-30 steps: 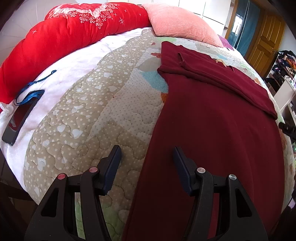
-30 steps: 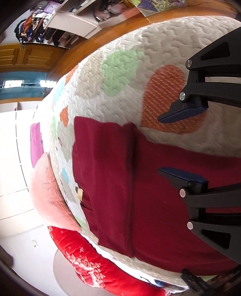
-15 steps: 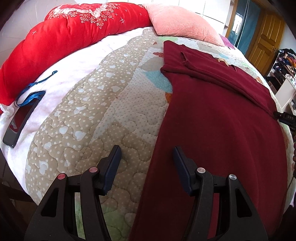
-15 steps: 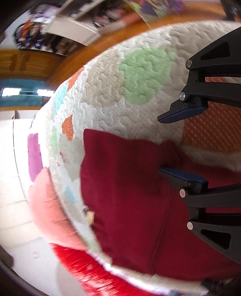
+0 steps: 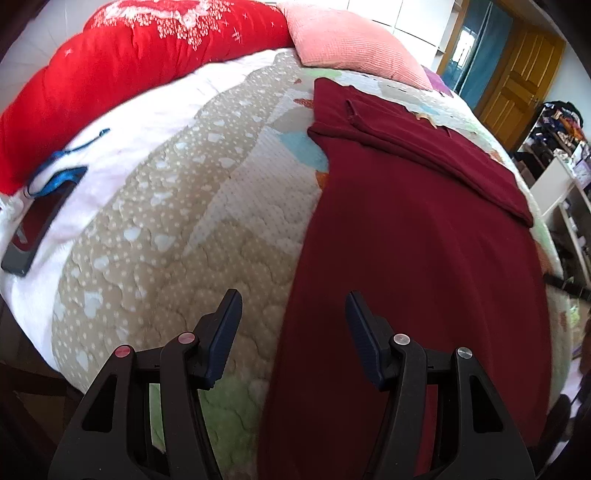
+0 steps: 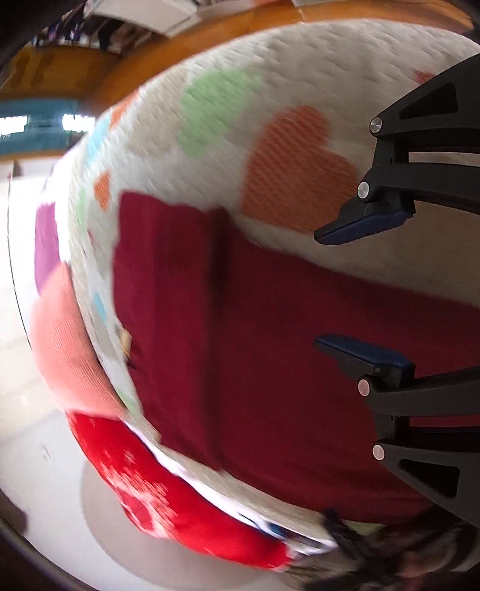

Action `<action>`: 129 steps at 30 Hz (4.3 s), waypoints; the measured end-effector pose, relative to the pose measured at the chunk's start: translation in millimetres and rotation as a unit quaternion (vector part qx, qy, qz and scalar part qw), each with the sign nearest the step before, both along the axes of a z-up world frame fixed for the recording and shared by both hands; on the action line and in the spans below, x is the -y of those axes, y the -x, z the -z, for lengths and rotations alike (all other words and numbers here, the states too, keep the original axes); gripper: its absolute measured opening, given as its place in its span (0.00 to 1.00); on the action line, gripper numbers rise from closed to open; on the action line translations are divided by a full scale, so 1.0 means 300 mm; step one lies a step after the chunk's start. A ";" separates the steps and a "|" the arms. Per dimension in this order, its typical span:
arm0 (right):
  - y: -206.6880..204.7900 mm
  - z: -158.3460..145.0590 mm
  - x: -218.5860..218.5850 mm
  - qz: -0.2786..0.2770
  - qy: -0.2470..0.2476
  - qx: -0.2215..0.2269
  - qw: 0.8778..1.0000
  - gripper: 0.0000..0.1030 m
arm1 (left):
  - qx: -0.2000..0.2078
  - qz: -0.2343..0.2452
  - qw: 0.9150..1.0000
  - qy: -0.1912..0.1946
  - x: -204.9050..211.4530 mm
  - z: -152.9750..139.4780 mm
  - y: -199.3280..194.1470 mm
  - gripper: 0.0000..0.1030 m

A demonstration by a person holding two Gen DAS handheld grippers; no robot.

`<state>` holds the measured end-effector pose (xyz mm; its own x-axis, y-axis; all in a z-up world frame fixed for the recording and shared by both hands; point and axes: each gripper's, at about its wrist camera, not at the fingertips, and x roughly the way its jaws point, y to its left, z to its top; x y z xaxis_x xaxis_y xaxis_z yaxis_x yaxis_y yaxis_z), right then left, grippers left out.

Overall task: Fold small clothes
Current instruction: 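Move both open tools toward the hem of the sweater, then close both tools on the sweater hem edge, then lift the held hem with both tools and fold it toward the collar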

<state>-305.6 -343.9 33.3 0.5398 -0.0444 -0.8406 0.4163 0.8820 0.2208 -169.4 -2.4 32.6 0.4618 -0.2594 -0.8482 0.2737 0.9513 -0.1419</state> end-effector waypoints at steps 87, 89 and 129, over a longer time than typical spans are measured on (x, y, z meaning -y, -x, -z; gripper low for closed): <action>0.233 -0.099 -0.278 -0.156 -0.084 0.167 0.970 0.14 | 0.002 0.048 0.997 0.062 -0.011 -0.171 0.142 0.07; 0.225 -0.113 -0.269 -0.147 -0.076 0.179 0.970 0.14 | 0.012 0.044 0.997 0.067 -0.003 -0.189 0.124 0.06; 0.165 -0.179 -0.183 -0.095 -0.056 0.213 0.971 0.14 | -0.123 0.042 0.980 0.154 0.008 -0.102 0.089 0.08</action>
<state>-355.1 -289.0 87.0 0.8292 0.1692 -0.5328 0.0977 0.8946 0.4361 -196.2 -4.7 63.1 0.2195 -0.5485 -0.8068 0.2701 0.8288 -0.4900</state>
